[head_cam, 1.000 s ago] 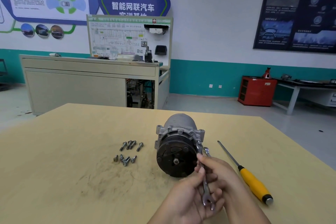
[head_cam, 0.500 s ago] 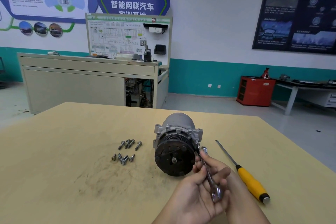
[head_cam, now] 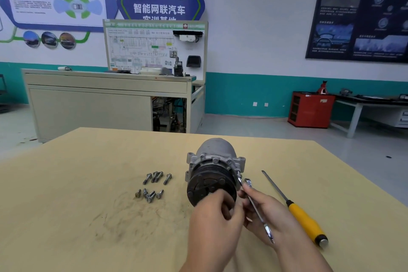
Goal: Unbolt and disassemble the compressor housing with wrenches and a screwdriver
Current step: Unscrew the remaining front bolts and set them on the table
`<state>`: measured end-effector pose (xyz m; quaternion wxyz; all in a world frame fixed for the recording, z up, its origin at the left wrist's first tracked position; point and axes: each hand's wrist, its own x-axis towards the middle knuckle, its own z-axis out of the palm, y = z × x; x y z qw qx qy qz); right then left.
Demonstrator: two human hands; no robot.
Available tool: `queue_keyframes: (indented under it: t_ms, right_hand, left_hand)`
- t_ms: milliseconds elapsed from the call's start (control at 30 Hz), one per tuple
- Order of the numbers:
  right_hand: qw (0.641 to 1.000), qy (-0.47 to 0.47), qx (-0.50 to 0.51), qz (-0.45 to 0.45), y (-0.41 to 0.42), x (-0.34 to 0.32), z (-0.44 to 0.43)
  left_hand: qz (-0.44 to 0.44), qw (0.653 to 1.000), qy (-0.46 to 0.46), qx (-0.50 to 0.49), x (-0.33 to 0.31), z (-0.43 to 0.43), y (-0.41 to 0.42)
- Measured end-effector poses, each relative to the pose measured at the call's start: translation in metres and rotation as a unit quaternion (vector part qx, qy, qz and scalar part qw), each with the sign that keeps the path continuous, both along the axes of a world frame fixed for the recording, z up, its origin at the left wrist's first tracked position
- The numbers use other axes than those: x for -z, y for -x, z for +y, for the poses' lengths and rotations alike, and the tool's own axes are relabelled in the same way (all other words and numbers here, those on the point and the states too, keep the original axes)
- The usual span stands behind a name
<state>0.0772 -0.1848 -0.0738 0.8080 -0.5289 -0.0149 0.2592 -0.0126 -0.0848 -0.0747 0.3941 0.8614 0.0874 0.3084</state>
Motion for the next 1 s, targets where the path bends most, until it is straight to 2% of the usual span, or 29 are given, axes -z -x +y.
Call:
queue_keyframes:
  t_ms: [67,133,233,267,367,733,800,1000]
  right_hand:
    - [1.0,0.001,0.0,0.001,0.001,-0.002,0.0]
    - [1.0,0.017,-0.005,-0.001,-0.001,-0.001,-0.001]
    - [0.999,0.041,-0.004,-0.016,-0.001,-0.001,-0.003]
    - [0.998,0.05,-0.001,-0.025,-0.002,-0.002,-0.004]
    - [0.998,0.049,0.017,-0.03,-0.003,-0.008,-0.011]
    - [0.992,0.067,-0.039,-0.103,-0.002,-0.016,-0.021]
    - [0.99,0.059,-0.05,-0.117,0.001,-0.013,-0.022]
    - [0.992,-0.011,-0.081,-0.097,0.002,-0.001,-0.039]
  left_hand:
    - [-0.108,0.987,-0.112,-0.043,-0.007,0.011,-0.006]
    - [-0.128,0.972,-0.189,-0.052,-0.019,0.018,-0.017]
    - [-0.034,0.946,-0.313,-0.075,-0.03,0.021,-0.035]
    - [-0.01,0.942,-0.327,-0.073,-0.031,0.02,-0.041]
    - [0.014,0.941,-0.338,-0.03,-0.026,0.016,-0.06]
    - [0.063,0.917,-0.39,-0.054,-0.019,0.011,-0.073]
    - [0.051,0.924,-0.374,-0.06,-0.019,0.009,-0.071]
    - [-0.109,0.926,-0.357,-0.053,0.0,0.008,-0.072]
